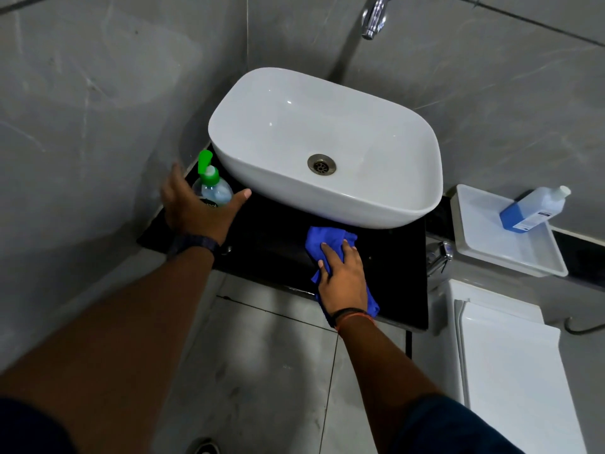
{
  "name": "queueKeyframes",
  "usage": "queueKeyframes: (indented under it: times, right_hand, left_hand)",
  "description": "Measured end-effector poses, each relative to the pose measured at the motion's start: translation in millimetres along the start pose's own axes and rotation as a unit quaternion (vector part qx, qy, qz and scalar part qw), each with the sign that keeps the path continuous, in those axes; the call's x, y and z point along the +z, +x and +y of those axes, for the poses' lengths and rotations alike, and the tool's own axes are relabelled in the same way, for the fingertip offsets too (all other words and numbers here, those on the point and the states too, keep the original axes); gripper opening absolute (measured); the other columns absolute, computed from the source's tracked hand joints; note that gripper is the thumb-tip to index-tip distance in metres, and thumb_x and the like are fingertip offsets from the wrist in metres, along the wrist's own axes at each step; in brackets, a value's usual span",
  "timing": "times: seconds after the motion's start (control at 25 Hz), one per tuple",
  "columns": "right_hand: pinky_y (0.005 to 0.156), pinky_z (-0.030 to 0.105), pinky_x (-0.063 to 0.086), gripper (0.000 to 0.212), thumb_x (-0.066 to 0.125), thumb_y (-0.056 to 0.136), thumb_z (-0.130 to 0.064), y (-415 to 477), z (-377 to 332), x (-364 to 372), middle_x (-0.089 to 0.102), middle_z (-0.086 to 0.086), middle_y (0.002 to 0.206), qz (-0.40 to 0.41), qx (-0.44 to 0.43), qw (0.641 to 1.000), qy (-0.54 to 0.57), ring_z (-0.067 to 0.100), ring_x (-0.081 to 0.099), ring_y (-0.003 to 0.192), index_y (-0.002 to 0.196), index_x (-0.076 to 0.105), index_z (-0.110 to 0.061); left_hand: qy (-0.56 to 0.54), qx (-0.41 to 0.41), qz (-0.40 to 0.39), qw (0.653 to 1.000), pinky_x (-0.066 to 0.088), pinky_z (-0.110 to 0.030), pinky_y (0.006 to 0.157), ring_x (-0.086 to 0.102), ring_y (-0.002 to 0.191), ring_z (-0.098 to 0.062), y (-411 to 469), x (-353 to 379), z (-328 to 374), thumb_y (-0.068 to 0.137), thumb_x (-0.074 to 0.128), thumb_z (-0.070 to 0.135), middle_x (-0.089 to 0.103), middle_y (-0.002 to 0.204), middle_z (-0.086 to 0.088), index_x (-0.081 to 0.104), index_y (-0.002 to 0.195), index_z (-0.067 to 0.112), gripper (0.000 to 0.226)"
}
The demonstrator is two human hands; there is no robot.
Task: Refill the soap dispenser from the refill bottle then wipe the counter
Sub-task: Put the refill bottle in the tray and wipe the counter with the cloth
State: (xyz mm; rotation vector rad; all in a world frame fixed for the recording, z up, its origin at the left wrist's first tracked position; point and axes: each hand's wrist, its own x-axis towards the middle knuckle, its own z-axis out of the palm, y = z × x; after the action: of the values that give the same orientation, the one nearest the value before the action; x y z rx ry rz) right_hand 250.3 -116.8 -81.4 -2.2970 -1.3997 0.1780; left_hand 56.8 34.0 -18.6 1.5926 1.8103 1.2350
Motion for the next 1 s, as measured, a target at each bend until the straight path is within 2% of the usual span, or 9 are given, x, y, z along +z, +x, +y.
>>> queueKeyframes:
  times: [0.08, 0.12, 0.24, 0.32, 0.44, 0.56, 0.64, 0.88, 1.0]
  right_hand:
    - [0.115, 0.041, 0.024, 0.038, 0.049, 0.095, -0.025, -3.0, 1.3, 0.0, 0.035, 0.017, 0.148, 0.016, 0.03, 0.999, -0.013, 0.035, 0.027, 0.137, 0.133, 0.053, -0.022]
    - [0.114, 0.042, 0.024, 0.038, 0.049, 0.095, -0.025, -3.8, 0.9, 0.5, 0.035, 0.018, 0.148, 0.03, 0.057, 0.998, -0.013, 0.036, 0.027, 0.137, 0.132, 0.053, -0.021]
    - [0.114, 0.042, 0.023, 0.039, 0.05, 0.093, -0.023, -2.1, -7.5, 0.8, 0.035, 0.02, 0.148, 0.049, 0.116, 0.992, 0.0, 0.037, 0.027, 0.136, 0.132, 0.053, -0.019]
    - [0.115, 0.039, 0.022, 0.039, 0.05, 0.093, -0.022, -1.2, -9.6, 0.3, 0.033, 0.018, 0.149, 0.014, 0.057, 0.998, 0.011, 0.035, 0.025, 0.138, 0.132, 0.053, -0.021]
    - [0.115, 0.037, 0.022, 0.039, 0.053, 0.093, -0.021, -2.9, 11.7, -8.3, 0.034, 0.018, 0.148, -0.023, -0.041, 0.999, 0.013, 0.035, 0.027, 0.138, 0.132, 0.054, -0.021]
    - [0.115, 0.038, 0.022, 0.039, 0.051, 0.094, -0.022, -0.5, 42.0, -17.2, 0.032, 0.018, 0.15, 0.033, 0.071, 0.997, 0.003, 0.035, 0.025, 0.138, 0.132, 0.054, -0.021]
    - [0.115, 0.038, 0.022, 0.039, 0.051, 0.094, -0.022, 3.2, 44.9, -17.1, 0.032, 0.018, 0.15, 0.061, 0.137, 0.989, -0.003, 0.036, 0.025, 0.138, 0.132, 0.053, -0.021]
    - [0.112, 0.041, 0.029, 0.035, 0.056, 0.091, -0.011, -3.9, 22.2, -10.3, 0.042, 0.022, 0.142, 0.008, 0.015, 1.0, 0.025, 0.037, 0.034, 0.133, 0.125, 0.06, -0.015]
    - [0.112, 0.041, 0.029, 0.045, 0.056, 0.084, 0.003, -7.0, 41.5, -26.8, 0.038, 0.02, 0.146, 0.007, 0.074, 0.996, 0.041, 0.035, 0.031, 0.136, 0.126, 0.06, -0.014]
  left_hand:
    - [0.12, 0.032, 0.074, 0.99, 0.038, -0.049, 0.086, 0.045, 0.11, -0.037, -35.1, 2.7, -3.7, 0.059, 0.069, 0.063, 0.048, 0.122, -0.018, 0.042, 0.118, 0.012, 0.083]
    - [0.148, 0.061, 0.076, 0.984, 0.037, -0.05, 0.084, 0.045, 0.107, -0.039, -52.8, 5.7, -5.3, 0.063, 0.065, 0.06, 0.048, 0.12, -0.019, 0.041, 0.113, 0.013, 0.073]
    - [0.176, 0.215, -0.045, 0.96, 0.038, -0.049, 0.085, 0.046, 0.106, -0.038, -86.7, 22.9, -11.3, 0.071, 0.059, 0.041, 0.05, 0.121, -0.019, 0.047, 0.112, 0.014, 0.051]
    - [0.2, 0.282, -0.143, 0.927, 0.034, -0.05, 0.095, 0.043, 0.119, -0.038, -88.5, 39.4, -13.9, 0.073, 0.058, 0.037, 0.047, 0.132, -0.017, 0.049, 0.121, 0.015, 0.054]
    - [0.259, 0.281, -0.263, 0.886, 0.014, -0.049, 0.111, 0.019, 0.139, -0.031, -83.5, 61.0, -17.3, 0.076, 0.055, 0.054, 0.025, 0.152, -0.012, 0.031, 0.14, 0.021, 0.076]
    - [0.316, 0.247, -0.333, 0.853, 0.007, -0.048, 0.113, 0.006, 0.142, -0.027, -78.1, 73.6, -25.9, 0.072, 0.038, 0.077, 0.011, 0.156, -0.006, 0.017, 0.145, 0.03, 0.089]
    - [0.316, 0.245, -0.338, 0.852, 0.007, -0.049, 0.113, 0.005, 0.142, -0.026, -76.0, 75.0, -28.0, 0.069, 0.033, 0.081, 0.01, 0.156, -0.004, 0.015, 0.144, 0.032, 0.092]
    - [0.299, 0.226, -0.345, 0.861, 0.008, -0.049, 0.112, 0.009, 0.141, -0.029, -79.7, 74.6, -18.7, 0.066, 0.049, 0.075, 0.015, 0.155, -0.005, 0.024, 0.142, 0.03, 0.092]
    - [0.269, 0.26, -0.375, 0.848, 0.016, -0.046, 0.112, 0.018, 0.138, -0.03, -86.0, 74.3, -3.5, 0.064, 0.055, 0.073, 0.026, 0.151, -0.006, 0.033, 0.139, 0.028, 0.09]
